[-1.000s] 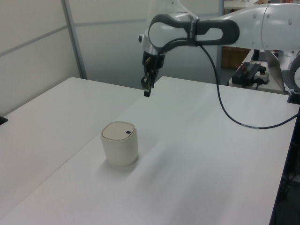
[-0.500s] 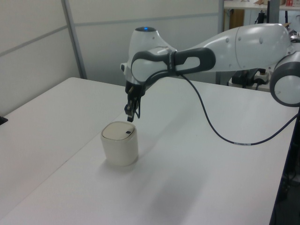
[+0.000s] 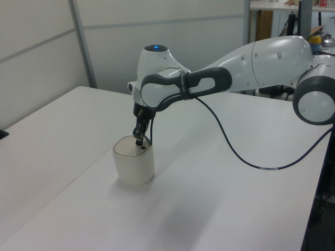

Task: Open the trash can
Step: 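Grip the dark tab on the trash can lid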

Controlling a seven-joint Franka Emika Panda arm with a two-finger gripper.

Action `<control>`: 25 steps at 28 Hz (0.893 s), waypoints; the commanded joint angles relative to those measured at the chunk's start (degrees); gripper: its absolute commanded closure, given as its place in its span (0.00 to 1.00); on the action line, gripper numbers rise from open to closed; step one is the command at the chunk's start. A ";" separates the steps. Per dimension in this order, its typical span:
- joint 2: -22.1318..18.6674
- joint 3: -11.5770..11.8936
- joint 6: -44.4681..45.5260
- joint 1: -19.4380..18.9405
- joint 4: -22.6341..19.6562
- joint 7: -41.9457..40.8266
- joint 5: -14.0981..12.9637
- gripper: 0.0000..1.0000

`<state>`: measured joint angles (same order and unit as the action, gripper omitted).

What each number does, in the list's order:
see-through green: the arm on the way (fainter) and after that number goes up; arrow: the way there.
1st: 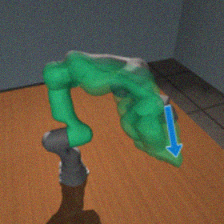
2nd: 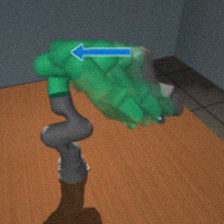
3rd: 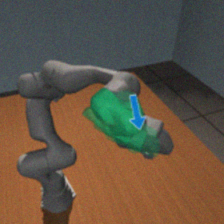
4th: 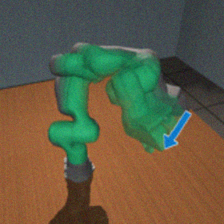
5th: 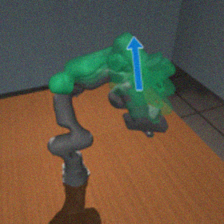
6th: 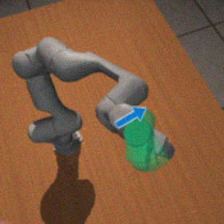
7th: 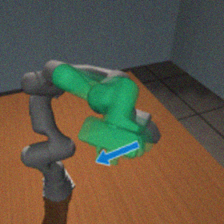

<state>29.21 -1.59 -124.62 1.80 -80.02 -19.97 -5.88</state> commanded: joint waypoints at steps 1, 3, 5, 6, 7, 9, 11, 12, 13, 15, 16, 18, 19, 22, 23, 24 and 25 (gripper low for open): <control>0.50 0.45 -0.98 -0.31 -0.75 -0.94 0.96 1.00; 0.50 0.45 -0.98 -0.31 -0.75 -1.03 1.05 1.00; 0.59 0.45 -0.98 -0.30 -0.84 -1.03 1.66 1.00; 0.68 0.45 -0.98 -0.30 -0.92 -1.03 2.01 1.00; 0.68 0.45 -0.98 -0.30 -1.10 -1.03 2.28 1.00; 0.76 0.45 -0.98 -0.30 -1.80 -1.03 2.72 1.00; 0.76 0.53 -0.98 -0.22 -2.50 -1.12 3.33 1.00; 0.76 0.53 -0.98 -0.22 -2.59 -1.12 3.42 1.00; 0.76 0.53 -0.89 -0.22 -2.68 -1.12 3.51 1.00; 0.76 0.53 -0.89 -0.22 -2.77 -1.12 3.69 1.00; 0.76 0.53 -0.80 -0.22 -2.77 -1.12 3.69 1.00; 0.68 0.53 -0.80 -0.13 -2.68 -0.94 3.60 1.00; 0.59 0.53 -0.80 -0.04 -2.60 -0.77 3.43 1.00; -0.72 0.53 -0.54 0.83 -2.07 -0.50 1.76 1.00; -1.43 0.53 -0.45 1.36 -1.98 -0.50 0.62 1.00; -2.48 0.62 -0.45 1.97 -1.98 -0.50 -0.95 1.00; -3.44 0.62 -0.45 2.50 -1.81 -0.59 -2.71 1.00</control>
<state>29.05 -1.51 -124.62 2.14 -80.05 -19.87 -4.22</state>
